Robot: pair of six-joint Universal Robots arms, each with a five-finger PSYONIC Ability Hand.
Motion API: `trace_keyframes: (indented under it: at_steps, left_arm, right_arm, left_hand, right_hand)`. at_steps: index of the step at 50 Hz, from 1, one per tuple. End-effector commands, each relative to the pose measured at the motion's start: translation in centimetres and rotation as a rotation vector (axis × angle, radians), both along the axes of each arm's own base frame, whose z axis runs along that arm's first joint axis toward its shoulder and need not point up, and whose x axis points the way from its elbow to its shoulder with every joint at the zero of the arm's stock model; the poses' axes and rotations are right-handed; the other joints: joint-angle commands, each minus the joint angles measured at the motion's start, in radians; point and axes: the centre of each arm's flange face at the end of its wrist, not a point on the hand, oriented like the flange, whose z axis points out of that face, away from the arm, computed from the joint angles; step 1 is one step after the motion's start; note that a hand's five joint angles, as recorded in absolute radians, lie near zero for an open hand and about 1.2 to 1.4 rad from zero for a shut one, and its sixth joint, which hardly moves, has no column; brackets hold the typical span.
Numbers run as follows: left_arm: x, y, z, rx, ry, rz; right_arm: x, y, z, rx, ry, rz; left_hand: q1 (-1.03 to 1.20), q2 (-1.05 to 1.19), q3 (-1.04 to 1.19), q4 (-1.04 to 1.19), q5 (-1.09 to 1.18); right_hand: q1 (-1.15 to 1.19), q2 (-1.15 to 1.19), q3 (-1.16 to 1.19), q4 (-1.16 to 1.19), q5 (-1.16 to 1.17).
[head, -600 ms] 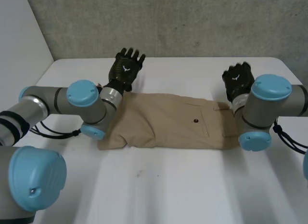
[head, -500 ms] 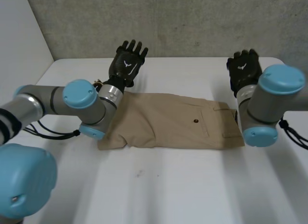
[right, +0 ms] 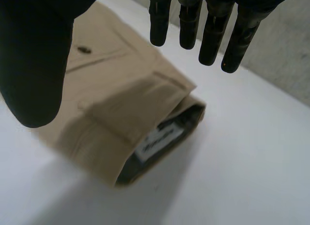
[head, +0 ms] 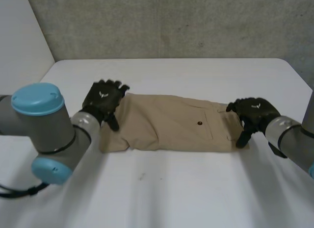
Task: Fold the shorts.
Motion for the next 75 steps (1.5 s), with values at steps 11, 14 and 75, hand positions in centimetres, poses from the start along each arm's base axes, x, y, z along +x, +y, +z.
trace_keyframes:
  at_steps: [11, 14, 75]
  left_arm:
    - [1.4, 2.4, -1.2, 0.121, 0.044, 0.026]
    - [1.4, 2.5, -1.3, 0.128, 0.043, 0.026]
    - [3.3, 2.5, 2.8, 0.030, 0.089, 0.072]
  right_arm:
    - [-1.0, -1.6, -5.3, -0.039, 0.019, 0.003]
    - [-1.0, -1.6, -5.4, -0.036, 0.023, 0.003]
    - [17.7, 11.7, -1.3, -0.266, 0.098, 0.821]
  left_hand:
    - [-0.016, -0.026, -0.039, -0.031, -0.048]
    - [-0.016, -0.026, -0.039, -0.031, -0.048]
    - [-0.016, -0.026, -0.039, -0.031, -0.048]
  right_hand:
    - [0.621, 0.574, 0.572, 0.571, 0.567]
    - [0.931, 0.884, 0.882, 0.881, 0.877]
    - [0.052, 0.004, 0.002, 0.002, -0.002]
